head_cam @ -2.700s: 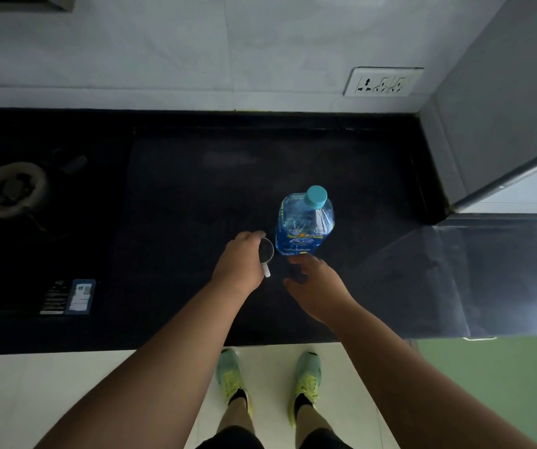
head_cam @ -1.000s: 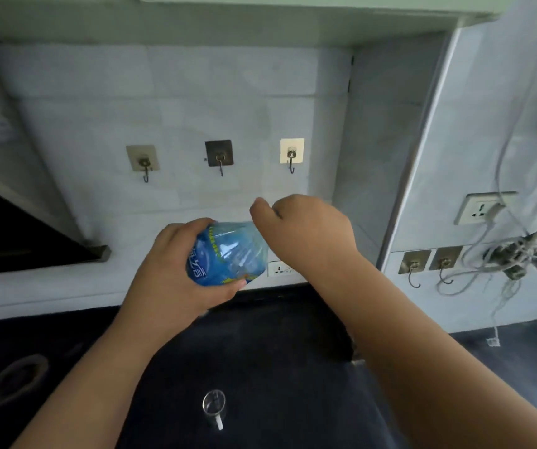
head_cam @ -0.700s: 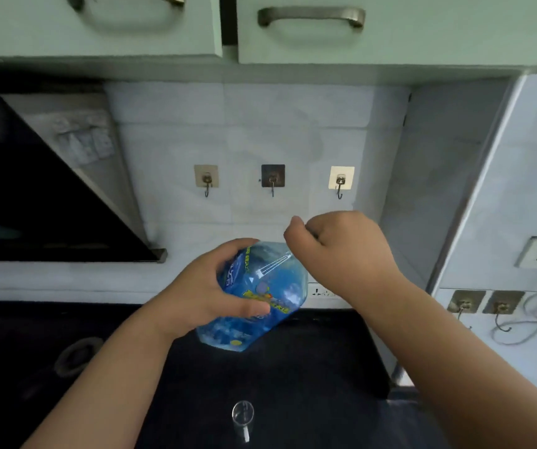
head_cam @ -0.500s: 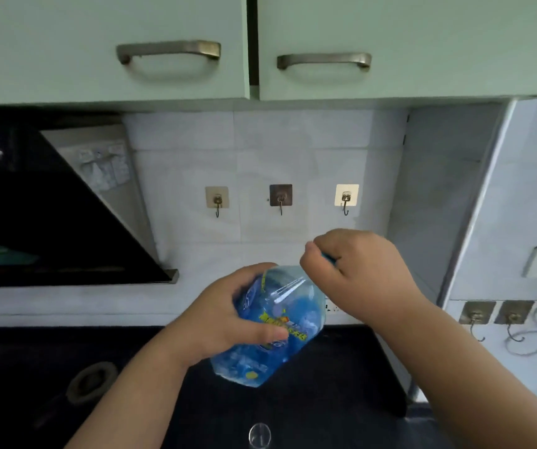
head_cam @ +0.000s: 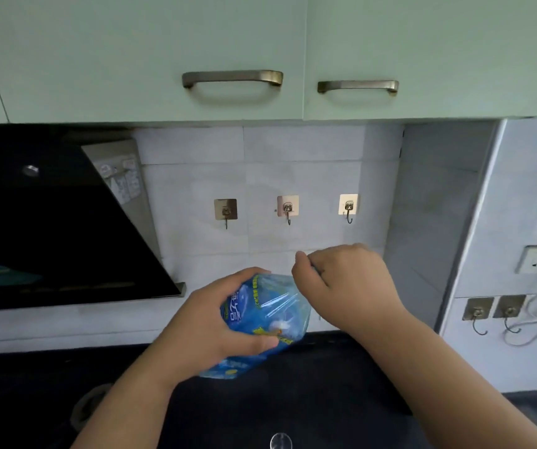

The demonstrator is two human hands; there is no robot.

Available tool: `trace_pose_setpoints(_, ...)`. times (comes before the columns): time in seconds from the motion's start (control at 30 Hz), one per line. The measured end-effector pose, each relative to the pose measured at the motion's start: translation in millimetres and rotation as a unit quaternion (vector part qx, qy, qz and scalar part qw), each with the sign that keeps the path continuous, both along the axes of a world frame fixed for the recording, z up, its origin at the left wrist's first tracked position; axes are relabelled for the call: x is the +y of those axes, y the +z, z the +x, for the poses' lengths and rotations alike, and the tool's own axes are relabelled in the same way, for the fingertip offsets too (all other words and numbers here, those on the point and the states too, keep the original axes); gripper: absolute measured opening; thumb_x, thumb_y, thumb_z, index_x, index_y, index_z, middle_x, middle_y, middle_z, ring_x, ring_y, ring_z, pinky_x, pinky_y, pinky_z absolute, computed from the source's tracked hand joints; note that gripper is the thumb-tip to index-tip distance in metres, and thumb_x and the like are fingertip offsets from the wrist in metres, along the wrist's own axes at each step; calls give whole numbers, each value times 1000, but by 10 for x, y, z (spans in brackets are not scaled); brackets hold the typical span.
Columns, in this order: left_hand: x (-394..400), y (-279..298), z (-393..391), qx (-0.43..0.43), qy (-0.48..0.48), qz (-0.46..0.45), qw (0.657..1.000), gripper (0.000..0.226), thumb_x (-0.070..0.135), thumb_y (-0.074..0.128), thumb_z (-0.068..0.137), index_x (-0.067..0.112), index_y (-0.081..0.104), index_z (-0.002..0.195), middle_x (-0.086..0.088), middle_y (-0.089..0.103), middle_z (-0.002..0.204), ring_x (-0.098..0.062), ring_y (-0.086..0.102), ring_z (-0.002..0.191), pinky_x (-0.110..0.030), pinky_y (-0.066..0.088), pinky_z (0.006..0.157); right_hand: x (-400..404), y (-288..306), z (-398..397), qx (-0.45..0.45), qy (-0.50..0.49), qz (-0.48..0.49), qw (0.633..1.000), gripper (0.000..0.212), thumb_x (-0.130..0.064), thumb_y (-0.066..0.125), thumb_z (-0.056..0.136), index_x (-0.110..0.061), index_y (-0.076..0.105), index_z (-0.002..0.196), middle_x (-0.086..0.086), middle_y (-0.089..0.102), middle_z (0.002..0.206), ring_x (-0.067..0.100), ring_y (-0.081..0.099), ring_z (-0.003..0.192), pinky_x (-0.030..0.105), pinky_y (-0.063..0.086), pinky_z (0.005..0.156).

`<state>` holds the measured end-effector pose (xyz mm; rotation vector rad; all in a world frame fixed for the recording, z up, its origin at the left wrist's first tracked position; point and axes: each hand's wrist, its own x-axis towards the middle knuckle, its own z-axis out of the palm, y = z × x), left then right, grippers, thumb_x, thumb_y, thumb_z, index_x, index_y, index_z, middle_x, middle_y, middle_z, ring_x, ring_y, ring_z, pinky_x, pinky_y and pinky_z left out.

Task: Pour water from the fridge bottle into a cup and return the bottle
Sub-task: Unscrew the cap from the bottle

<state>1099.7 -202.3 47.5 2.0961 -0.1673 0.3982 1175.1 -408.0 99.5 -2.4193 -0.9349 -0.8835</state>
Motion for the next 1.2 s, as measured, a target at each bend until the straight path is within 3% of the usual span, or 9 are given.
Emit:
trace_pose_setpoints(0.13,180,69,-138,2,-26,16,1000,87,31,102,59,48,61,134,16,72,124,-10,72,112,-39,58,101,47,-78,-45,-87,75,-4,993,47,-38,39,99,-19,33,57,-7,28,50,22,32,47,33,30,56)
trace_pose_setpoints(0.3,96,54,-194,-166,186,277,928,91,64,85,61,50,46,142,35,58,122,2,57,111,-29,54,97,271,48,-89,205,-118,48,970,60,-57,32,101,-14,40,60,9,54,61,25,52,57,28,39,55)
trace_pose_setpoints(0.4,201,130,-245,-105,109,154,976,86,55,95,58,53,52,133,35,62,116,4,63,108,-17,52,94,291,36,-123,191,-64,84,976,61,-57,33,100,-10,39,62,8,46,58,25,44,55,33,37,55)
trace_pose_setpoints(0.53,442,176,-275,27,-60,16,998,82,23,102,60,47,64,129,14,75,121,-9,73,111,-41,57,103,245,-49,-128,-69,103,9,992,56,-49,35,100,-13,36,57,1,36,48,25,38,47,32,22,54)
trace_pose_setpoints(0.6,443,111,-248,12,-43,10,999,82,25,102,62,46,64,131,13,75,121,-9,73,111,-43,57,103,275,-123,-110,-40,91,19,995,52,-49,34,101,-17,34,60,-1,37,51,24,40,50,32,22,53)
trace_pose_setpoints(0.77,197,-81,-198,-103,134,205,964,88,61,90,61,52,47,137,35,58,113,3,59,108,-22,54,94,366,-148,-60,282,-129,69,948,54,-59,37,98,-16,35,65,6,46,62,23,44,59,32,38,57)
trace_pose_setpoints(1.0,397,-98,-181,62,-79,-24,995,80,18,100,65,41,64,132,8,76,120,-14,75,109,-45,60,98,225,-228,-153,36,143,43,988,47,-49,36,102,-23,36,62,-3,42,57,20,44,59,38,37,57)
trace_pose_setpoints(1.1,282,-189,-127,16,11,37,999,82,42,99,62,48,59,133,19,73,118,-6,73,106,-38,59,97,242,-246,-90,217,-8,42,975,57,-62,34,100,-18,44,66,-1,54,62,18,53,63,34,41,58)
trace_pose_setpoints(1.2,180,-303,-78,-5,77,130,989,90,59,92,58,54,50,136,27,65,120,0,66,107,-32,57,98,249,-323,6,264,-151,-22,952,74,-71,29,98,-8,57,72,4,67,71,23,62,70,34,49,65)
